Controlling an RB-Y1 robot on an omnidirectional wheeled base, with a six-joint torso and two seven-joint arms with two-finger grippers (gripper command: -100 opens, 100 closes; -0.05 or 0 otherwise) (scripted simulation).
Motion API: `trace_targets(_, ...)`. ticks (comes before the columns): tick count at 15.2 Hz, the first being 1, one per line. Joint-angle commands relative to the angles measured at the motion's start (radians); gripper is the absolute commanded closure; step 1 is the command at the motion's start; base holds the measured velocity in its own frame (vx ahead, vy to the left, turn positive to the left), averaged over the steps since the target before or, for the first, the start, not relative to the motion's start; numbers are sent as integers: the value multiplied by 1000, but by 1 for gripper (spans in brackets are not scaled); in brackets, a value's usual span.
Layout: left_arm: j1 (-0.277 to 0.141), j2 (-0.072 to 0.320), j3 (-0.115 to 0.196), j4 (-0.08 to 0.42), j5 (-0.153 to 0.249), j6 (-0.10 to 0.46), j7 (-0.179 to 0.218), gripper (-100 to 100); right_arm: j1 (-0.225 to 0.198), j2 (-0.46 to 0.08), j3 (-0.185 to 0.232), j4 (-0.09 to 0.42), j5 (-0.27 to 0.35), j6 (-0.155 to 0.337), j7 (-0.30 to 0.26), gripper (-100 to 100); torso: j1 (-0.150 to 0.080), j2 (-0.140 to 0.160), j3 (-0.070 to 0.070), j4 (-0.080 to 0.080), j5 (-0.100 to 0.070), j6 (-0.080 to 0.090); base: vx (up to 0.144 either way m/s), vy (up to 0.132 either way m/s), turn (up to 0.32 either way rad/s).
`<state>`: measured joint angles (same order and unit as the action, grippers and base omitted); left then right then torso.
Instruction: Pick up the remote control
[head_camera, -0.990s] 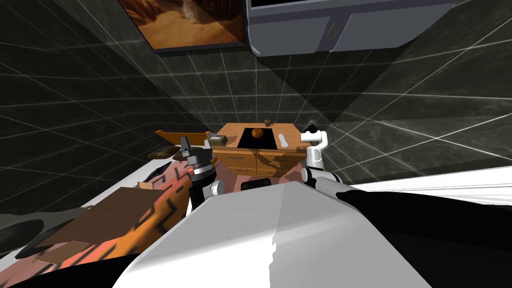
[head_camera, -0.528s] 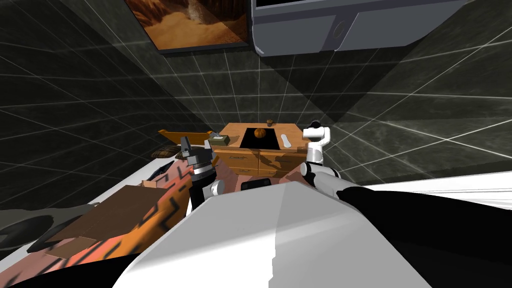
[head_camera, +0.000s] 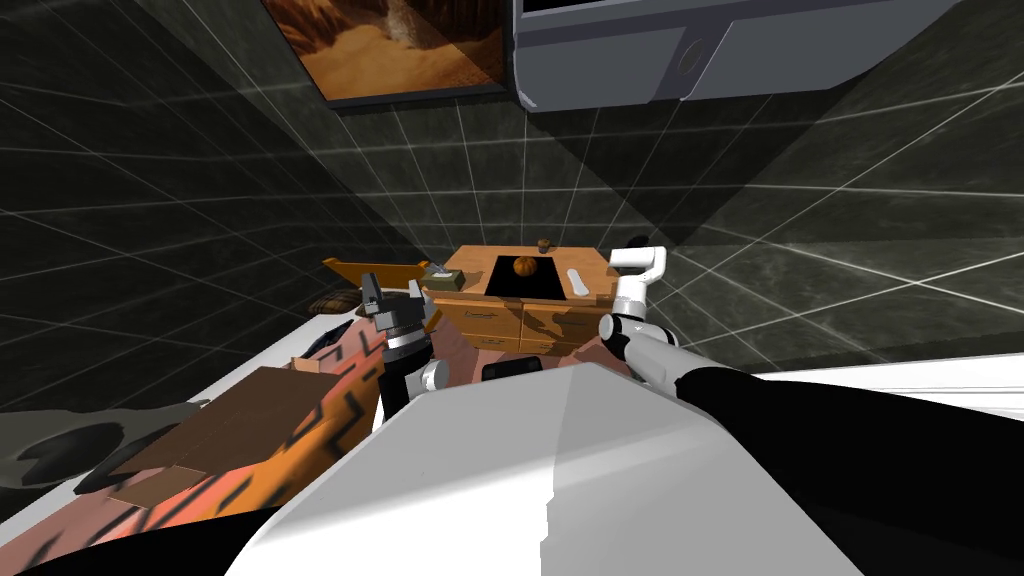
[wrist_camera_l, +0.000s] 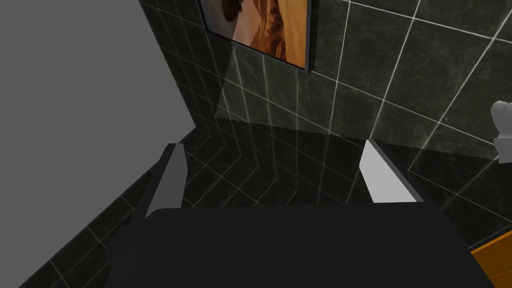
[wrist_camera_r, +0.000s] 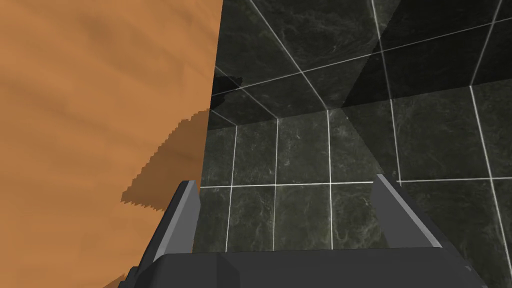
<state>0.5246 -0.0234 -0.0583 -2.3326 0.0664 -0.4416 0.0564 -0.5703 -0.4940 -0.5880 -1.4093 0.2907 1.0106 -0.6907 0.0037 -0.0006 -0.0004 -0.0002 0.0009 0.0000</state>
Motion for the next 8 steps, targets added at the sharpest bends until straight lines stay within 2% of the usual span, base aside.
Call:
trace_targets(1, 0, 0, 0, 0, 0, 0, 0, 0, -6, 0, -5, 2, 0, 31, -6, -100, 0, 0, 0, 0, 0, 0, 4, 25, -2)
trace_targets(2, 0, 0, 0, 0, 0, 0, 0, 0, -55, -7, -34, 44, 9, 65, -47, -100, -1, 0, 0, 0, 0, 0, 8, 42, 30)
trace_targets(4, 0, 0, 0, 0, 0, 0, 0, 0, -55, -7, -34, 44, 9, 105, -47, -100, 0, 0, 0, 0, 0, 0, 11, 42, 28)
trace_targets(5, 0, 0, 0, 0, 0, 0, 0, 0, -55, -7, -34, 44, 9, 105, -47, -100, -1, 0, 0, 0, 0, 0, 7, 21, 1)
trace_targets(6, 0, 0, 0, 0, 0, 0, 0, 0, -103, -13, -62, 85, 17, 138, -86, -100, -1, 0, 0, 0, 0, 0, 6, 39, 40)
trace_targets(8, 0, 0, 0, 0, 0, 0, 0, 0, -103, -13, -62, 85, 17, 176, -86, -100, 0, 0, 0, 0, 0, 0, 11, 43, 24)
